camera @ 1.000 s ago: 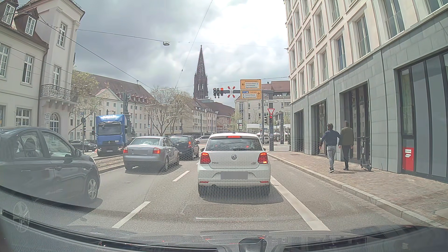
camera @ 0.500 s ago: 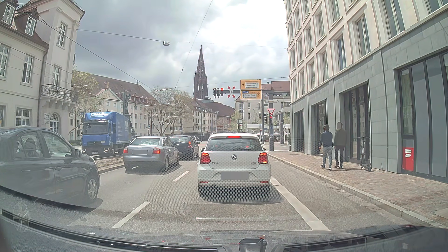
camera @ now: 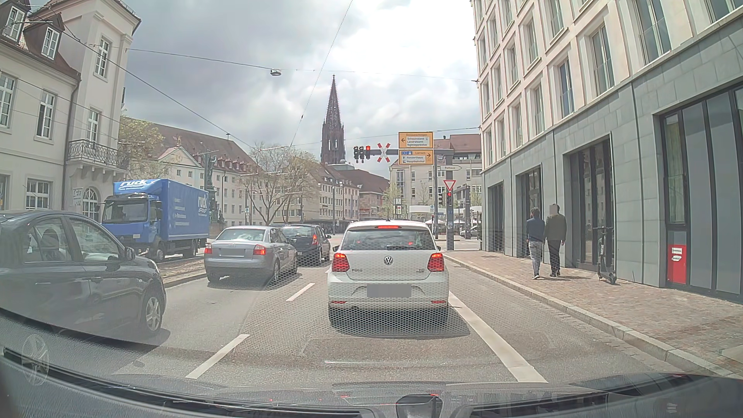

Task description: Follow the waypoints while adhering to traffic rules and regulations

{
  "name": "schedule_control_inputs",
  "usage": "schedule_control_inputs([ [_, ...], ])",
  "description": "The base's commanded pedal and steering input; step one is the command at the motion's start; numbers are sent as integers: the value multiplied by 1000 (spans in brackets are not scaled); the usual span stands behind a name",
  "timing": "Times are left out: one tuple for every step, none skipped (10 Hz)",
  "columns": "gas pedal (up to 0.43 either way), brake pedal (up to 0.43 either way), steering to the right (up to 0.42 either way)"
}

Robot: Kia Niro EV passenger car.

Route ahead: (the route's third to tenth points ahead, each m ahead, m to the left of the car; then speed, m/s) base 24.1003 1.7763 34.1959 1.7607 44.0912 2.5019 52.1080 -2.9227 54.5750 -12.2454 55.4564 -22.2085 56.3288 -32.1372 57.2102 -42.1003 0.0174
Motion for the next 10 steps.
schedule_control_inputs([
  [0, 232, -4],
  [0, 232, -4],
  [0, 232, -4],
  [0, 232, -4],
  [0, 232, -4],
  [0, 232, -4],
  [0, 232, -4],
  [0, 232, -4],
  [0, 232, -4],
  [0, 232, -4],
])
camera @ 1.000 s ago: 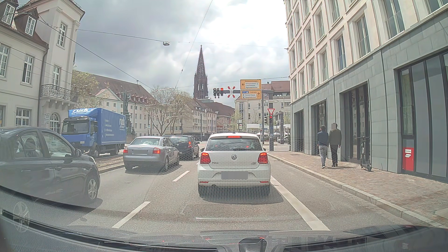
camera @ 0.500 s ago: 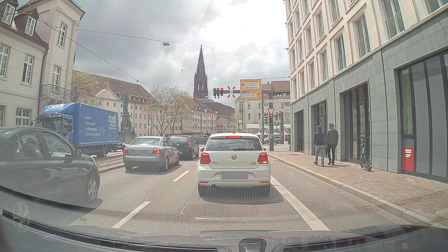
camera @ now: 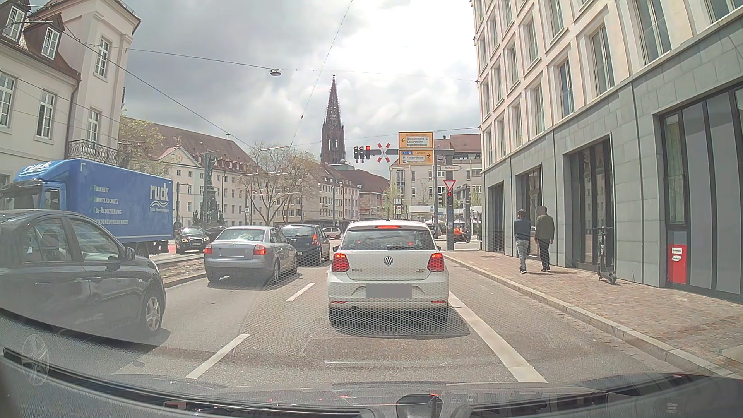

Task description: Follow the waypoints while adhering to traffic rules and regulations

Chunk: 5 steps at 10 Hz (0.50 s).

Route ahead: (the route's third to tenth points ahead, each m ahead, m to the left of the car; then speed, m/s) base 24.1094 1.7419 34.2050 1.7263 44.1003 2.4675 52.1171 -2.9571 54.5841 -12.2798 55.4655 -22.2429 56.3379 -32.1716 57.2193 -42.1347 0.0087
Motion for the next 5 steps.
schedule_control_inputs([
  [0, 232, -4],
  [0, 232, -4],
  [0, 232, -4],
  [0, 232, -4],
  [0, 232, -4],
])
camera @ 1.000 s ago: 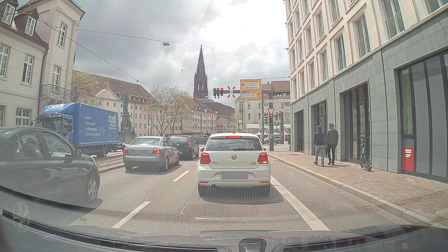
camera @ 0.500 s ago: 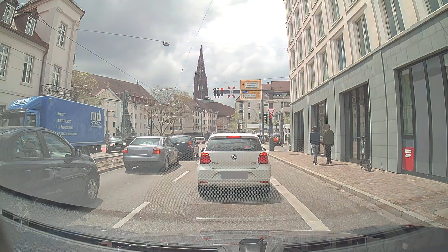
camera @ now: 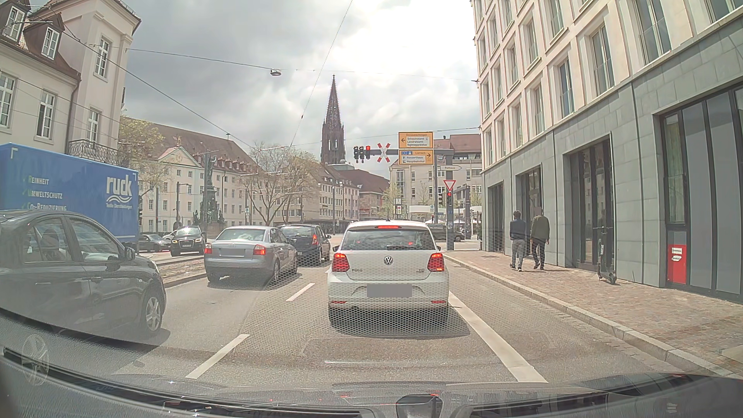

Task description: Follow the waypoints while adhering to traffic rules and regulations

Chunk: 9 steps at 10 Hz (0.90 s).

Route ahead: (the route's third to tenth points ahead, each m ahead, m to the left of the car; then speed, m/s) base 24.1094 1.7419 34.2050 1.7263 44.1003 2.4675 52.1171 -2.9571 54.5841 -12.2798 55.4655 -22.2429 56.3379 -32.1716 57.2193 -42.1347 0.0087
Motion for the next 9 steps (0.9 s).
schedule_control_inputs([
  [0, 232, -4],
  [0, 232, -4],
  [0, 232, -4],
  [0, 232, -4],
  [0, 232, -4],
  [0, 232, -4],
  [0, 232, -4],
  [0, 232, -4],
  [0, 232, -4],
])
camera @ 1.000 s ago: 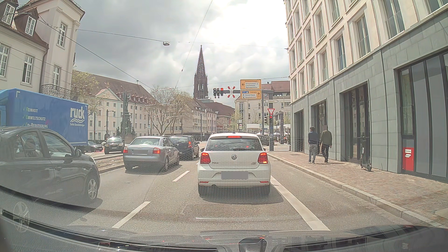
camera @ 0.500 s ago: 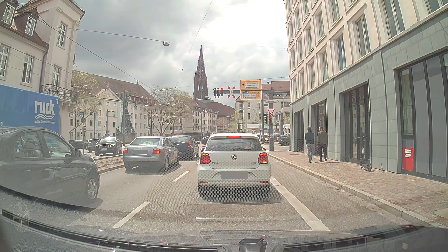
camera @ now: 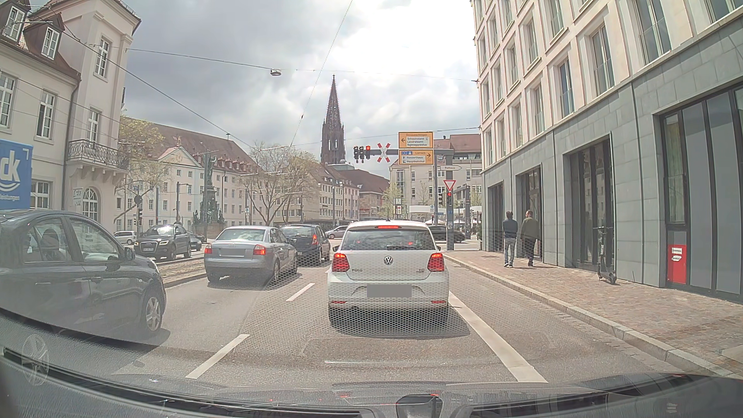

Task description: Follow the waypoints while adhering to traffic rules and regulations

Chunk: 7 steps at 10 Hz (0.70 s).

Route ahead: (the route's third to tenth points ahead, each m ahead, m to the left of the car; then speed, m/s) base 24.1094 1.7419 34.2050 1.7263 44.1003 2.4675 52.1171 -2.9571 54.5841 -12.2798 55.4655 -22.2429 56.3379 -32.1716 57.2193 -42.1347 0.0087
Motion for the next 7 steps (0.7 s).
schedule_control_inputs([
  [0, 232, -4],
  [0, 232, -3],
  [0, 232, -4],
  [0, 232, -3],
  [0, 232, -4],
  [0, 232, -4],
  [0, 232, -4],
])
